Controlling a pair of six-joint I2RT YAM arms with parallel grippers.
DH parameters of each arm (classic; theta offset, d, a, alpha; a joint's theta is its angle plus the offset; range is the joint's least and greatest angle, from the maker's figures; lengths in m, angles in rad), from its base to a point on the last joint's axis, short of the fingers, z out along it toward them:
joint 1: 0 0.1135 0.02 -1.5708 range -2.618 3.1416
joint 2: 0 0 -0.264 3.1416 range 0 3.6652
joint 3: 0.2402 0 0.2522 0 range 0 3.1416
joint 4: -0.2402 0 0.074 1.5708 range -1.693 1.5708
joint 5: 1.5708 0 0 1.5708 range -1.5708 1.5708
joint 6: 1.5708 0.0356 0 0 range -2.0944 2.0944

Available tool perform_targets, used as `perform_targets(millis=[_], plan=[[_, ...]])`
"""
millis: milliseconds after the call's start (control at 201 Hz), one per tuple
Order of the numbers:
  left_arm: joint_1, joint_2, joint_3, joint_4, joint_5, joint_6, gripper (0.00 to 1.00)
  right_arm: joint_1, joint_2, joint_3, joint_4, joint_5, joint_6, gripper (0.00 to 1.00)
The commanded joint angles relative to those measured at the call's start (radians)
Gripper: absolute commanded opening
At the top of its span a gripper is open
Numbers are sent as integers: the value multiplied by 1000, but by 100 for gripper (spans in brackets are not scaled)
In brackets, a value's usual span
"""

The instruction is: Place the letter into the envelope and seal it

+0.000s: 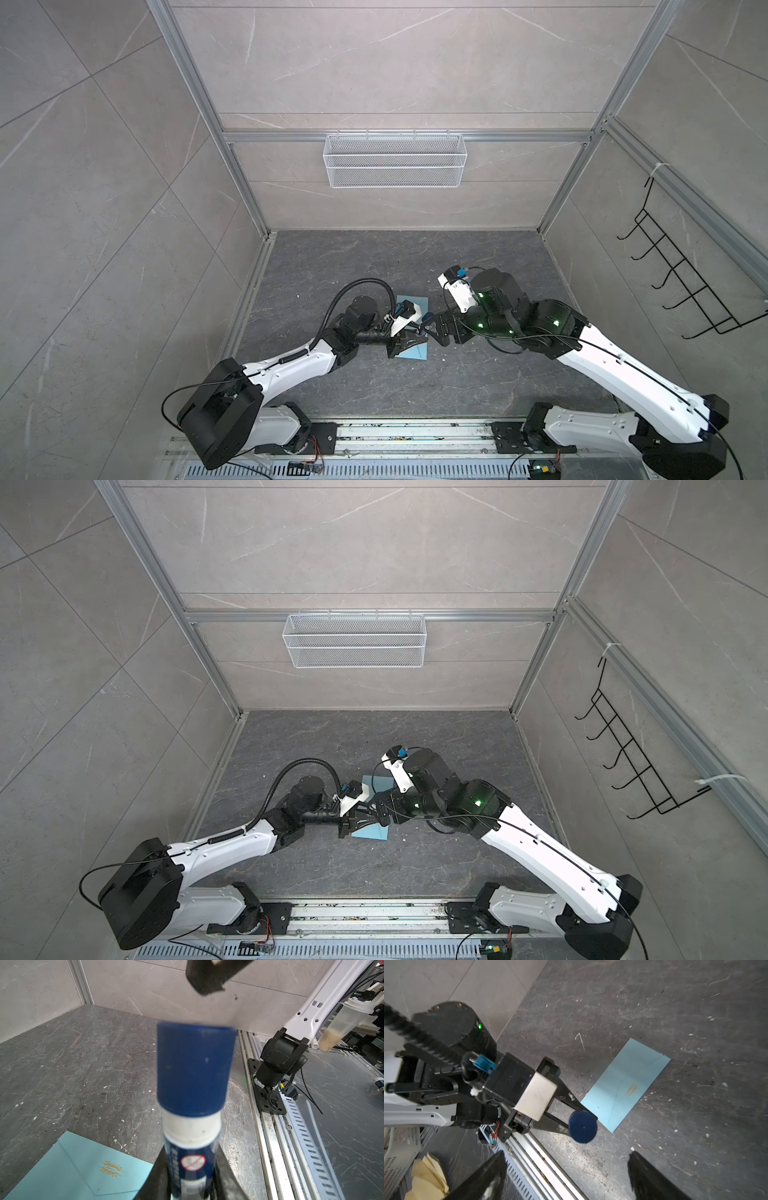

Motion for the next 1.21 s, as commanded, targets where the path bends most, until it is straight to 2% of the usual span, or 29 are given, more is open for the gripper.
perform_targets(millis=[0,169,383,667,1200], plan=[[3,-23,25,59,8,-7,0,4,-21,32,-22,125,5,97],[3,-26,26,66,9,-10,0,1,41,84,-101,254,7,99],[4,-31,25,68,11,-13,0,-4,111,107,-126,296,7,99],[3,-41,21,67,10,-9,0,-15,149,92,-121,281,5,99],[4,-67,-15,139,-19,-21,0,-15,199,-33,-97,127,23,98]])
